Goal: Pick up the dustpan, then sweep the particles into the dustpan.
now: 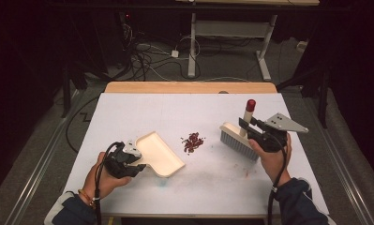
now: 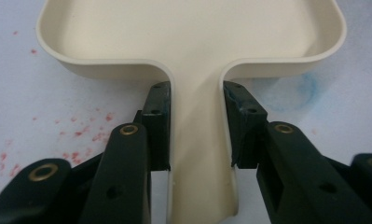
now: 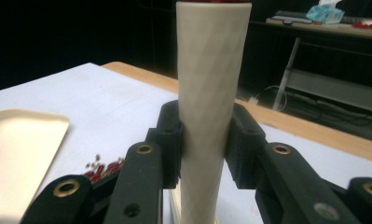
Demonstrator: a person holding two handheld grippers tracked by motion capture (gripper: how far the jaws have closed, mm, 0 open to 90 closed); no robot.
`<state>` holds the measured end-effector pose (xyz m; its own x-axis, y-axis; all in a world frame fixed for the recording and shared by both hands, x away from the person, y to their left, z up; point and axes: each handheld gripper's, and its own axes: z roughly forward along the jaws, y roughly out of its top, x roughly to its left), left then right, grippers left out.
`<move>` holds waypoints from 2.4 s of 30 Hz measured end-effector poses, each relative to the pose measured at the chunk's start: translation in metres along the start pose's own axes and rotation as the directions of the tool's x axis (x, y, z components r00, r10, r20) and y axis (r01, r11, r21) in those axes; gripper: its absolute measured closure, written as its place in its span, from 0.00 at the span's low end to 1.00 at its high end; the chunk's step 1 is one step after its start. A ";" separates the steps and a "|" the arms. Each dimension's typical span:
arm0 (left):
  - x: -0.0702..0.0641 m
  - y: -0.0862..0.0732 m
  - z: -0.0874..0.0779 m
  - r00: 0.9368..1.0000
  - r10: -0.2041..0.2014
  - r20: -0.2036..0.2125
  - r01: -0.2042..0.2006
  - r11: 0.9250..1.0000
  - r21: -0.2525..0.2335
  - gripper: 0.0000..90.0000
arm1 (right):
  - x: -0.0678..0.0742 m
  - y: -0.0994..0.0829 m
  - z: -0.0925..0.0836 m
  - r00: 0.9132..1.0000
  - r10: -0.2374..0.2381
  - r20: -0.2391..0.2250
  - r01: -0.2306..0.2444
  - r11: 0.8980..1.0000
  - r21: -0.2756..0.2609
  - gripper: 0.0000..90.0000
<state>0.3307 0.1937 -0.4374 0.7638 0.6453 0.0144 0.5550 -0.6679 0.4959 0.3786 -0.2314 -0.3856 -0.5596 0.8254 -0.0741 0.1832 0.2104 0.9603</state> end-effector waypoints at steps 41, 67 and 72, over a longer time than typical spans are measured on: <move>-0.001 0.001 0.018 0.999 0.012 0.041 -0.013 1.000 0.017 0.71 | 0.041 0.020 0.112 1.000 0.015 -0.008 -0.015 0.999 -0.046 0.78; -0.010 0.011 0.028 1.000 0.013 0.023 -0.015 0.998 0.054 0.71 | 0.071 0.013 0.096 0.997 0.013 -0.078 -0.016 0.999 -0.038 0.78; -0.012 0.012 0.030 1.000 0.004 0.027 -0.005 0.998 0.056 0.71 | 0.077 0.009 0.092 0.996 0.017 -0.093 -0.020 0.999 -0.040 0.77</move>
<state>0.3385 0.1669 -0.4575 0.7745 0.6325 -0.0076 0.5688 -0.6911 0.4460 0.4111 -0.1181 -0.4076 -0.6290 0.7767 -0.0329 0.1624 0.1726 0.9715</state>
